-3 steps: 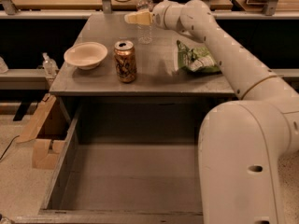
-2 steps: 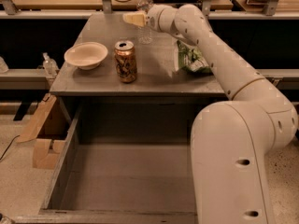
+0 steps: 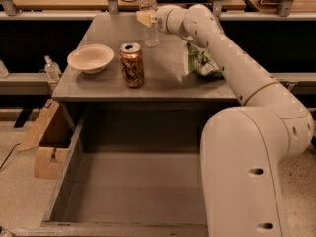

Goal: Place water bottle into top drawer

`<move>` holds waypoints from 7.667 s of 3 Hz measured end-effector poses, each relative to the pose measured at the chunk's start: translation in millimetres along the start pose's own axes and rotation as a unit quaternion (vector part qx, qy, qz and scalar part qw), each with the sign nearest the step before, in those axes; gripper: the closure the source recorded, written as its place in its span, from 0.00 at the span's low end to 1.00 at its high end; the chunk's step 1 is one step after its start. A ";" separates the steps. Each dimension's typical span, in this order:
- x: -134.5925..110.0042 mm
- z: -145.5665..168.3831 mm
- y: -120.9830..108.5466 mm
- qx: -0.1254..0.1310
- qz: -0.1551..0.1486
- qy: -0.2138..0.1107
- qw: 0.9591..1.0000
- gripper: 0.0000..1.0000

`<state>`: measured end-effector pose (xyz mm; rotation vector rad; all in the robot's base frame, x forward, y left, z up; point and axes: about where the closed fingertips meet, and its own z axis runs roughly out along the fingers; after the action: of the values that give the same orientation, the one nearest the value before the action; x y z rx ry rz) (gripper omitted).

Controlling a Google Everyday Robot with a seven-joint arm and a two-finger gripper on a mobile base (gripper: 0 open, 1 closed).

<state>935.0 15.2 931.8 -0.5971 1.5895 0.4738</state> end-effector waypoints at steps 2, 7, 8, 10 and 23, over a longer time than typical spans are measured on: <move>-5.2 3.2 8.4 -0.014 -0.002 -0.002 1.000 1.00; -123.4 -244.5 156.1 -0.132 -0.033 -0.035 0.990 1.00; -113.3 -260.6 158.6 -0.156 -0.033 -0.036 0.987 1.00; -93.7 -263.9 169.4 -0.161 -0.025 -0.032 0.986 1.00; 263.4 -225.6 368.3 -0.303 -0.055 -0.009 0.951 0.51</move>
Offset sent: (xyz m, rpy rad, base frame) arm -0.0046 0.0093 0.0164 -0.0005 -0.0141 0.0546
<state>514.3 135.1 677.7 -1.1337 1.3747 0.8921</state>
